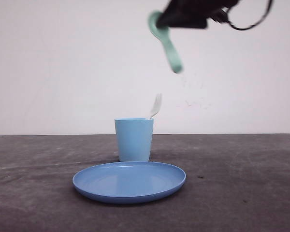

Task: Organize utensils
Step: 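Lift the green spoon with the right gripper and drop it into the cup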

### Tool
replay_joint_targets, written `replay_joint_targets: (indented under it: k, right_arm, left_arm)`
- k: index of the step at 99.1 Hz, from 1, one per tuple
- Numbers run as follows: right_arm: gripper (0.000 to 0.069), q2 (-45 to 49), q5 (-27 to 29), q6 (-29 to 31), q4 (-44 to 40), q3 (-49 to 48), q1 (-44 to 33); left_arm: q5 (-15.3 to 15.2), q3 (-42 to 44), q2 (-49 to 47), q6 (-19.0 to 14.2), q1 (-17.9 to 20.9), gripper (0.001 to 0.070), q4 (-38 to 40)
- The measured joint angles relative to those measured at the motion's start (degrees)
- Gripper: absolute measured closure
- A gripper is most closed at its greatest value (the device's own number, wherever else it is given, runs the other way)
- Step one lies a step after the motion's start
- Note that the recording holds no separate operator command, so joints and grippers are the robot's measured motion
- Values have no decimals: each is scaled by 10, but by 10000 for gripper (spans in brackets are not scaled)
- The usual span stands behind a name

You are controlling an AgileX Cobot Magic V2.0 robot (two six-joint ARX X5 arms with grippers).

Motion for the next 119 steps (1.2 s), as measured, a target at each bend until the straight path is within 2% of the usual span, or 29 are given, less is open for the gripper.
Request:
replay_joint_targets:
  k: [24,54,73,119]
  right_arm:
    - [663,78,3,-63,169,0,26]
    - [663,187,57,-114,327,0,29]
    - [663,247,60,-119,326,30,30]
    - [663,308,60,-118,238,44,37]
  left_arm:
    - [1,0,0,0,0,362,-1]
    - [2,0,0,0,0,362,-3]
    - [2,0,0,0,0,362,-3]
    - [2,0,0,0,0,362,-3]
